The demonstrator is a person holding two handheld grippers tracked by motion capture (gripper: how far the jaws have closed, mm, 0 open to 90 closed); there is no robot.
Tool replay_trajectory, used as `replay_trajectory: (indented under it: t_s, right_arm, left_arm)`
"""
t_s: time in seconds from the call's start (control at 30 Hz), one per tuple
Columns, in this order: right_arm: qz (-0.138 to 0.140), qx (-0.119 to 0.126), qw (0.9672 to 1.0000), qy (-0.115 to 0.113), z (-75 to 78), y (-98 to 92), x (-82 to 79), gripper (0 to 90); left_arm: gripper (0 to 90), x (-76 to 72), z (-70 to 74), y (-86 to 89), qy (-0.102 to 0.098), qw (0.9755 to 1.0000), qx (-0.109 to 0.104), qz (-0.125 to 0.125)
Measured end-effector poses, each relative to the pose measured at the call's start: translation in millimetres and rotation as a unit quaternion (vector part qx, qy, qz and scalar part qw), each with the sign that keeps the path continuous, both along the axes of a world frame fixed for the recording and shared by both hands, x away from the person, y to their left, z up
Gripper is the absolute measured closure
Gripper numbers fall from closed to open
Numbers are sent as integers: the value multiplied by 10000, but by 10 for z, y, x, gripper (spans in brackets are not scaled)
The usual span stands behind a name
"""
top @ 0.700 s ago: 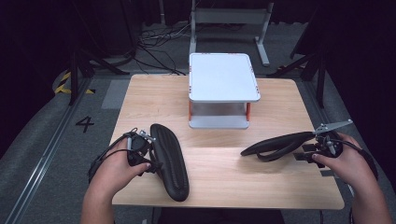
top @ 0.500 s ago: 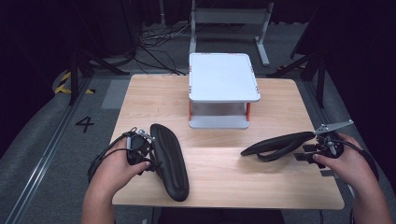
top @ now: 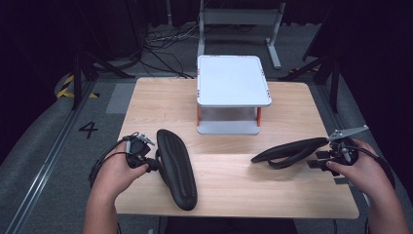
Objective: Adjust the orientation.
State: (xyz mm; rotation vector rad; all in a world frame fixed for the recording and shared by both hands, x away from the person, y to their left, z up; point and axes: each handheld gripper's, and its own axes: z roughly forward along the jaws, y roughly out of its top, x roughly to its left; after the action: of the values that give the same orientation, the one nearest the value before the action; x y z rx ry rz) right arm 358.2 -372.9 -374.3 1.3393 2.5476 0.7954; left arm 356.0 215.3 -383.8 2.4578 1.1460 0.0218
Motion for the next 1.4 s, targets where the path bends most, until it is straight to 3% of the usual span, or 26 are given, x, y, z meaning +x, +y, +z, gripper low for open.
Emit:
replay_trajectory:
  t_s: [0.2, 0.47, 0.6, 0.8, 0.83, 0.87, 0.9, 0.93, 1.07, 1.4]
  right_arm:
    - [-7, 7, 10000, 28, -9, 8, -2, 433]
    - [32, -5, 10000, 61, -26, 18, 6, 436]
    - [53, -10, 10000, 57, -33, 24, 7, 437]
    - [33, -18, 10000, 74, -34, 15, -1, 437]
    - [31, -19, 10000, 69, -35, 14, -2, 437]
    - [31, -19, 10000, 69, -35, 14, -2, 437]
    - [48, -15, 10000, 51, -36, 13, -2, 437]
    - [41, -15, 10000, 57, -35, 15, -6, 437]
    - [62, -9, 10000, 52, -36, 20, -20, 437]
    - [-59, 26, 10000, 45, -40, -48, -71, 436]
  left_arm:
    - [887, 54, -154, -29, 226, 9991, 284, -231]
    - [845, 58, -152, -65, 184, 9992, 280, -200]
    - [813, 29, -91, -129, 129, 9995, 130, -276]
    - [751, -30, 48, -339, -161, 9987, 246, -420]
    - [739, -47, 95, -416, -343, 9980, 214, -487]
    - [687, -47, 95, -416, -343, 9980, 214, -487]
    - [687, -45, 118, -453, -538, 9973, 167, -460]
    - [617, -34, 129, -509, -749, 9962, 61, -441]
    - [611, -16, 116, -654, -919, 9941, 165, -543]
    - [566, 103, 17, -882, -1246, 9896, 2, -715]
